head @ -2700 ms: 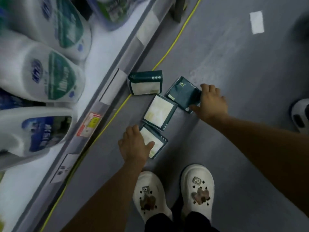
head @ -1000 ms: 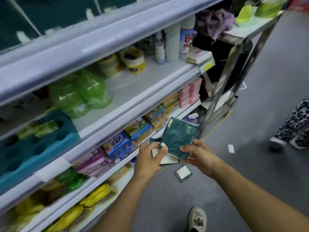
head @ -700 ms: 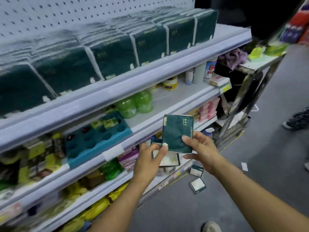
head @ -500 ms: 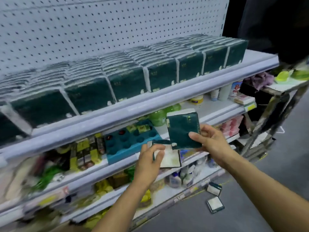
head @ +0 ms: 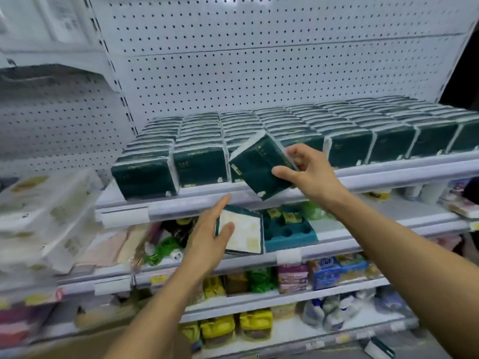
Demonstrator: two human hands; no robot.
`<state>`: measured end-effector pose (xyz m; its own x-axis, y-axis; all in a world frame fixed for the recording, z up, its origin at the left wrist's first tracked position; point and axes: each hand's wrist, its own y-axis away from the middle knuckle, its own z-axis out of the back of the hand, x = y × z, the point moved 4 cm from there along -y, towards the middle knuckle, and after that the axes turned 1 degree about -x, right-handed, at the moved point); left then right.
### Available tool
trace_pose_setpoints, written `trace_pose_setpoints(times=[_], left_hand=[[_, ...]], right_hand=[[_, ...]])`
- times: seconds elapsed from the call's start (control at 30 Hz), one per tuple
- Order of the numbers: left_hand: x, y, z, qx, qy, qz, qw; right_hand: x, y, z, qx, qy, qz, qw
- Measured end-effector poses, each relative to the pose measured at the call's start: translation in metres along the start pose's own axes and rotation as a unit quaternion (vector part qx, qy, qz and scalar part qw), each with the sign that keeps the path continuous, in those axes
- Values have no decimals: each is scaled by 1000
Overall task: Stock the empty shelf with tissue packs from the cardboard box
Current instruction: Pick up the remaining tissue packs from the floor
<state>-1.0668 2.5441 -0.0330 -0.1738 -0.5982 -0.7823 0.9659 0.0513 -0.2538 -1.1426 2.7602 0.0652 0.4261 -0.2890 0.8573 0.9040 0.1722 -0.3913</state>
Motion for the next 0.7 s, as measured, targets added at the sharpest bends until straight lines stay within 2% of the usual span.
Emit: trace_pose_setpoints(times=[0.1, 0.2, 0.3, 0.6, 0.7], left_hand=[[12, 6, 25, 3, 32, 27, 999], [23, 13, 43, -7, 63, 76, 995], [29, 17, 55, -11, 68, 97, 993], [37, 20, 71, -30, 104, 114, 988], [40, 19, 71, -38, 120, 118, 985]], right_hand=[[31, -30, -37, 46, 86, 80, 992], [48, -46, -75, 95, 235, 158, 954], [54, -54, -102, 111, 323, 194, 919], [39, -58, -135, 38, 350, 274, 895], [35, -59, -141, -3, 395, 316, 863]])
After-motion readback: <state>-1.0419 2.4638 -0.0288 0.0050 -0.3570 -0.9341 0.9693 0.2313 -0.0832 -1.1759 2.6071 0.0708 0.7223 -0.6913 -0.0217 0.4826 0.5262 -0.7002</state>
